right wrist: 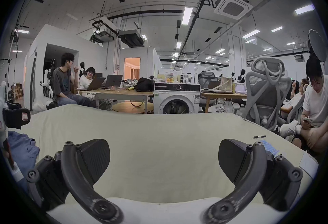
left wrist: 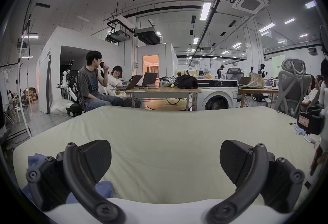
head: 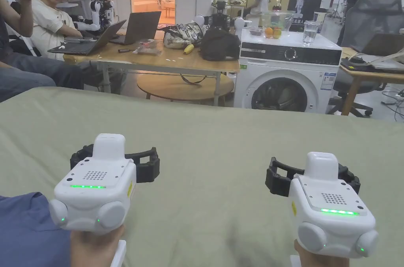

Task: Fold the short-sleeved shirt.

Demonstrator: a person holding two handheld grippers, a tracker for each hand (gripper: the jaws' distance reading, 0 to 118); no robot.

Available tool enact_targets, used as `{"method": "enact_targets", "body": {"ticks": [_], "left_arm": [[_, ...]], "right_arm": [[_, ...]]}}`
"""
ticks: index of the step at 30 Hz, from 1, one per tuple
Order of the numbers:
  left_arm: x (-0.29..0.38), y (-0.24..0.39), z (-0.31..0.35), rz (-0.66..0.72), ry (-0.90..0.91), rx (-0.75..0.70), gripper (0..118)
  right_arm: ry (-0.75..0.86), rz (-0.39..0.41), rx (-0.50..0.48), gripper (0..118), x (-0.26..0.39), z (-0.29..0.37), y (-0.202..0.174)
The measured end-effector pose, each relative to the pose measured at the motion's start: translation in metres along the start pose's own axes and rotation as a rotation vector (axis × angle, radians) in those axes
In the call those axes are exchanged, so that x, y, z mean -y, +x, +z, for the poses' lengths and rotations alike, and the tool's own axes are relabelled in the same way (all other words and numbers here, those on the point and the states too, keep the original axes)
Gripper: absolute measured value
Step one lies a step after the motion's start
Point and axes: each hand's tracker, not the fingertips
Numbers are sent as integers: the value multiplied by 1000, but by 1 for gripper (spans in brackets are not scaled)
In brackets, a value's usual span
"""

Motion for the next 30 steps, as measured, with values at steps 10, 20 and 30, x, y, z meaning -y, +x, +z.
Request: {"method": "enact_targets", "body": {"ticks": [10,20,30], "left_arm": [[1,5,4,19,34,6,118],[-1,10,5,-31,34,-18,0],[-9,-35,23,20,-44,-98,0]], "right_arm": [[20,9,4,107,-5,4,-3],[41,20,23,0,-9,12,-7],[-1,-26,-48,0,-21,13,-38]]}}
